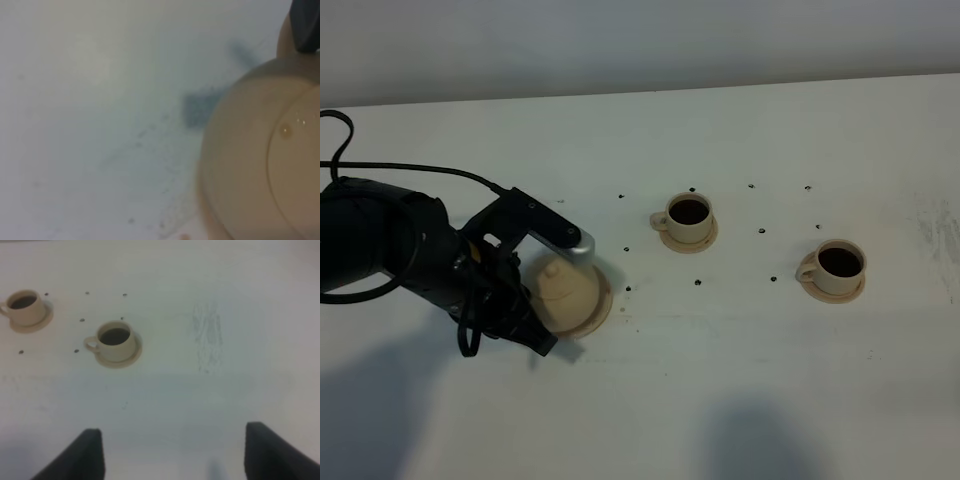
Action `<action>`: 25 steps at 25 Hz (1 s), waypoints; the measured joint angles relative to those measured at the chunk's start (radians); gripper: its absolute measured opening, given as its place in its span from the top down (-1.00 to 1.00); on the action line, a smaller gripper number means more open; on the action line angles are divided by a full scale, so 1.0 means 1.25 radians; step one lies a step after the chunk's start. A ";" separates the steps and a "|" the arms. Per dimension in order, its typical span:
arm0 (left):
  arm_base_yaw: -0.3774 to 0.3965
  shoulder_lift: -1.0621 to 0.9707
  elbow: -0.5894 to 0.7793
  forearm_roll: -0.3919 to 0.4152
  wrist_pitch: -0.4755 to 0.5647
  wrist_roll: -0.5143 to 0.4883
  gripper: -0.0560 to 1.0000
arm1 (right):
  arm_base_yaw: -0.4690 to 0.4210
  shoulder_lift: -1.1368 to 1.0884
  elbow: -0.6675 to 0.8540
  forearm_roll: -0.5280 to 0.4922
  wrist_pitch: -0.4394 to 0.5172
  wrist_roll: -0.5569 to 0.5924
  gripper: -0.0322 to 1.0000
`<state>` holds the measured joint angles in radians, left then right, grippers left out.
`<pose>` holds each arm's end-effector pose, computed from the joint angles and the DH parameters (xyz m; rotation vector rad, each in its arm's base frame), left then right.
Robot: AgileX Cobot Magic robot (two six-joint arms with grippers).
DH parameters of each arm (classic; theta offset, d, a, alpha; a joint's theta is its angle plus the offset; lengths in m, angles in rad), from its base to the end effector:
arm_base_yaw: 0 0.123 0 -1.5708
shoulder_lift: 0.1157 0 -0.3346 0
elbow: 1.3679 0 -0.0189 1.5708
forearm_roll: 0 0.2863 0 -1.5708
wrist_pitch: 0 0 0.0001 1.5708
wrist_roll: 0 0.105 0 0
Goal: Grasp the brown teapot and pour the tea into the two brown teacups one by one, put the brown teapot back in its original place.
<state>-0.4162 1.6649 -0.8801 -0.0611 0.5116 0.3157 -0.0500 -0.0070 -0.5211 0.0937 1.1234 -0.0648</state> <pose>0.3082 -0.1397 0.1827 0.9329 2.6203 -0.0806 -0.0178 0.0098 0.2892 -0.0248 2.0753 0.0423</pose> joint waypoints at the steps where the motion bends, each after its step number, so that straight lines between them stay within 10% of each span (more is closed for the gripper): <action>1: 0.007 0.000 0.004 0.001 0.000 0.000 0.73 | 0.000 0.000 0.000 0.000 0.000 0.000 -0.17; 25: 0.017 0.047 0.005 0.019 -0.029 0.005 0.73 | 0.000 0.000 0.000 0.000 0.000 0.000 -0.17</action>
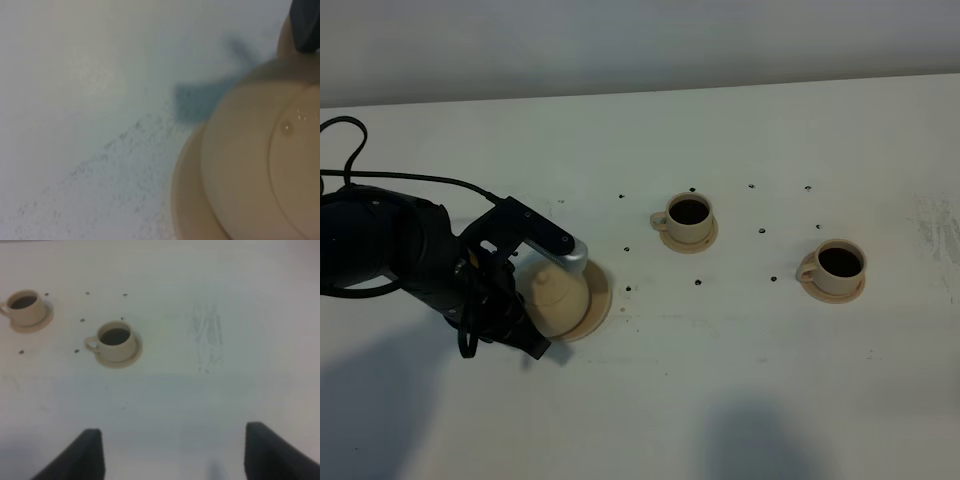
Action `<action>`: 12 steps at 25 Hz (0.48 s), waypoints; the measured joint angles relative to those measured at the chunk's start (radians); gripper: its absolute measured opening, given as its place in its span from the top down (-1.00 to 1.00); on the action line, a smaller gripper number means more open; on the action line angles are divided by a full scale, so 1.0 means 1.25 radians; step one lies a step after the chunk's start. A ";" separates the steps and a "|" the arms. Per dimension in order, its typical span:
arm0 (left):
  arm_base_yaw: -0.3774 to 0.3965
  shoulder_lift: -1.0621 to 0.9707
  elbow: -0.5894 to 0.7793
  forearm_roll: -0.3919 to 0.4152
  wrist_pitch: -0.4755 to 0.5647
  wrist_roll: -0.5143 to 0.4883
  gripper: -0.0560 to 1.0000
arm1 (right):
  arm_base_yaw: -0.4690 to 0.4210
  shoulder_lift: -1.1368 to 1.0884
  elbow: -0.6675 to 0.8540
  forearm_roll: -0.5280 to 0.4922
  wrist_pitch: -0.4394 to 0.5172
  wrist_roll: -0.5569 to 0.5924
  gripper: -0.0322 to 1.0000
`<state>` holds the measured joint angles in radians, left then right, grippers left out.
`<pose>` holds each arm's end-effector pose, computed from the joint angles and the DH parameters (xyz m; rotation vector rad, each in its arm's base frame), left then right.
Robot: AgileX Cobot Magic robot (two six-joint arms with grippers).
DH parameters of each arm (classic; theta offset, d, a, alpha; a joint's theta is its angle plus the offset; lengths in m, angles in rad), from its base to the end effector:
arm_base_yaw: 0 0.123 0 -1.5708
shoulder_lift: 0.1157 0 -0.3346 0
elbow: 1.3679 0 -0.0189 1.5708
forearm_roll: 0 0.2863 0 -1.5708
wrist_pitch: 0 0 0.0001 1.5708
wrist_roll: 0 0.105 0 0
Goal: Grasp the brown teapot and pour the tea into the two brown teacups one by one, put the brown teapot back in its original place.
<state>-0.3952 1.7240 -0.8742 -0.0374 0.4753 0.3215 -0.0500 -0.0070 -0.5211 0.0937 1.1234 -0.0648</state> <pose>0.3161 -0.1338 0.1622 0.9453 2.6456 -0.0493 -0.0178 0.0098 0.2892 -0.0248 2.0753 0.0423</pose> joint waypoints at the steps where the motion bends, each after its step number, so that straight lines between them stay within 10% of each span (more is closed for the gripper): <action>1: 0.000 0.002 0.000 0.001 -0.003 0.000 0.73 | 0.000 0.000 0.000 0.000 0.000 0.000 -0.17; 12: 0.000 0.003 0.000 0.001 -0.034 0.000 0.73 | 0.000 0.000 0.000 0.000 0.000 0.000 -0.17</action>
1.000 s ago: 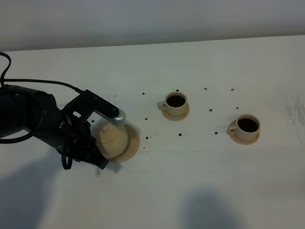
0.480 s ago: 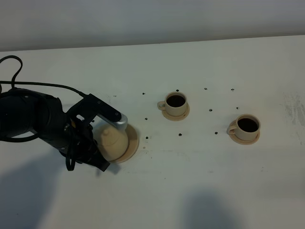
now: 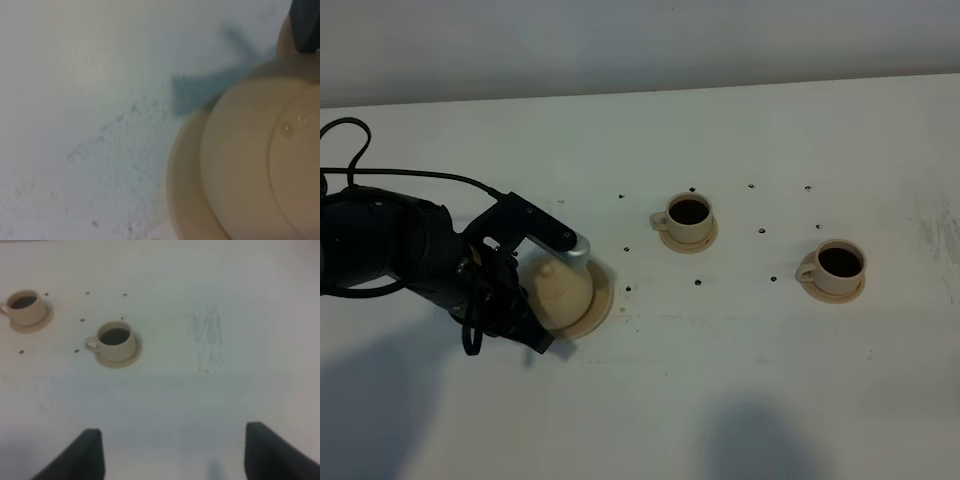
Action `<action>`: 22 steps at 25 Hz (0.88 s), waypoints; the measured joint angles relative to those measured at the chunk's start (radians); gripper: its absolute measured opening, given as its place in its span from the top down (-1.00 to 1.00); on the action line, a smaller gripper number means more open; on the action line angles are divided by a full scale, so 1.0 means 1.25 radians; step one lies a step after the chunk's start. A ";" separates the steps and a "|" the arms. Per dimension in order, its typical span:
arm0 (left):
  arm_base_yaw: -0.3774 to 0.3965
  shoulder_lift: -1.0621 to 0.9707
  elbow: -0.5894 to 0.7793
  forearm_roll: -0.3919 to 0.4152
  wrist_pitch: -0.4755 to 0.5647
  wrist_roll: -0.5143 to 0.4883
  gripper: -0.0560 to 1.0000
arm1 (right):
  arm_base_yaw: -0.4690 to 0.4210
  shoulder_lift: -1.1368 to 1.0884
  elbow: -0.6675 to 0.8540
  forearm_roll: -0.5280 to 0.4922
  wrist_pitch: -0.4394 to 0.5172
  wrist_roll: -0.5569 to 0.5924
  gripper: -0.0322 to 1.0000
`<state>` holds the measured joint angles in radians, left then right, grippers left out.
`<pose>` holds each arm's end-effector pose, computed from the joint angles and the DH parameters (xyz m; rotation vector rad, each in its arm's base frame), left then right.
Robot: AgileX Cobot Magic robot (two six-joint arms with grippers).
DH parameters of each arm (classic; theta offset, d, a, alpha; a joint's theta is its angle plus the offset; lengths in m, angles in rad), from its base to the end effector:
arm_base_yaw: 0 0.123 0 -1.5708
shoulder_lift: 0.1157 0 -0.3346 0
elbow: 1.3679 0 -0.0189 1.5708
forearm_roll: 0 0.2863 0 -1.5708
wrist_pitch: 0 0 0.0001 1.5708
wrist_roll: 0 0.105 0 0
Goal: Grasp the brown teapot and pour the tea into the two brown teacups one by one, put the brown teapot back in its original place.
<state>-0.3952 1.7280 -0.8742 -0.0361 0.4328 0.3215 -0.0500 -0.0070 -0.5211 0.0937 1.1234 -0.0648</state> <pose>0.3201 -0.1353 0.1624 0.9329 2.6091 -0.0487 -0.0178 0.0098 0.2892 -0.0248 2.0753 0.0423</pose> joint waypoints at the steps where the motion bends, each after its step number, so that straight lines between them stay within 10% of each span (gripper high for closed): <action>1: 0.000 -0.002 0.000 -0.001 -0.007 0.000 0.73 | 0.000 0.000 0.000 0.000 0.000 0.000 -0.17; 22: 0.002 -0.124 0.000 0.000 0.003 -0.021 -0.03 | 0.000 0.000 0.000 0.000 0.000 0.000 -0.17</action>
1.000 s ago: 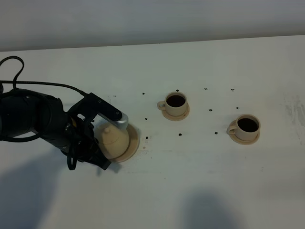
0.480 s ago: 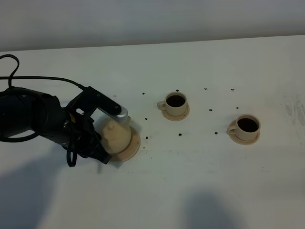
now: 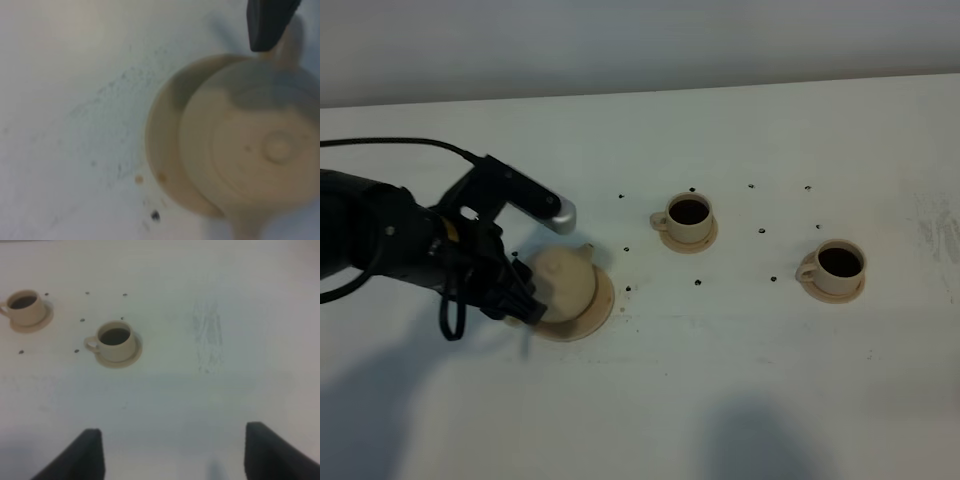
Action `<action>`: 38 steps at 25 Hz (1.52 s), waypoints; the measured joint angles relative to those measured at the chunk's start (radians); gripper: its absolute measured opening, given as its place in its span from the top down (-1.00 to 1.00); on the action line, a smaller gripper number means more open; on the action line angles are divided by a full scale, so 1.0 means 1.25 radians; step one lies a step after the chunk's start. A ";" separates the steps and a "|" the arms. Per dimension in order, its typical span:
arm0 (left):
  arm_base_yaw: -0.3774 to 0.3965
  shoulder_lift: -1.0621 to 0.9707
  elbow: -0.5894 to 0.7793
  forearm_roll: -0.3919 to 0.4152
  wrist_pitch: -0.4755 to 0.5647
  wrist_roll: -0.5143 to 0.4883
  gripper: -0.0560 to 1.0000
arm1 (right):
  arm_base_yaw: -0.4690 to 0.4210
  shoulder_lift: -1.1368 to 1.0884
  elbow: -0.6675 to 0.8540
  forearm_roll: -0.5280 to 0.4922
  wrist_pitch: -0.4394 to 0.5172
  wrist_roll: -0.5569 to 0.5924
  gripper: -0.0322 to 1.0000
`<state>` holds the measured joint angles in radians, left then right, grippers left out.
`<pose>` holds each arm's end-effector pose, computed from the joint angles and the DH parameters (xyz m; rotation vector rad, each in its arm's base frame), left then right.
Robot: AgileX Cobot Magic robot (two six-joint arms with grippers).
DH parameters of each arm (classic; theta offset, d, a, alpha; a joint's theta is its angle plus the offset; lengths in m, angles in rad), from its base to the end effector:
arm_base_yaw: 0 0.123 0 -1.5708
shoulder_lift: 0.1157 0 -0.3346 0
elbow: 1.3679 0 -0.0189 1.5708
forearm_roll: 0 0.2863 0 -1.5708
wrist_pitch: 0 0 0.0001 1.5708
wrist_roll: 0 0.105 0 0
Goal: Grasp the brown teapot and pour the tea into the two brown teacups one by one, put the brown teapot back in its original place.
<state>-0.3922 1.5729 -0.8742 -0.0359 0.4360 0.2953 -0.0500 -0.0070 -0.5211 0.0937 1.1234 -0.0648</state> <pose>0.3108 -0.1303 0.2154 0.8476 2.4784 -0.0652 -0.0178 0.0098 0.2892 -0.0248 2.0753 0.0423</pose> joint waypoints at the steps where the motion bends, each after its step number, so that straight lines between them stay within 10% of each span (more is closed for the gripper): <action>1: 0.002 -0.020 0.000 0.000 0.007 -0.003 -0.03 | 0.000 0.000 0.000 0.000 0.000 0.000 -0.17; 21: 0.299 -0.419 0.000 0.121 0.301 -0.192 -0.03 | 0.000 0.000 0.000 0.000 0.000 0.000 -0.17; 30: 0.308 -0.693 0.004 0.069 0.515 -0.229 -0.03 | 0.000 0.000 0.000 0.000 0.000 0.000 -0.17; 38: 0.308 -0.997 0.139 0.058 0.545 -0.271 -0.03 | 0.000 0.000 0.000 0.000 0.000 0.000 -0.17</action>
<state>-0.0067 0.3263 -0.6999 0.0371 1.1167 -0.0436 -0.0500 -0.0070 -0.5211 0.0937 1.1234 -0.0648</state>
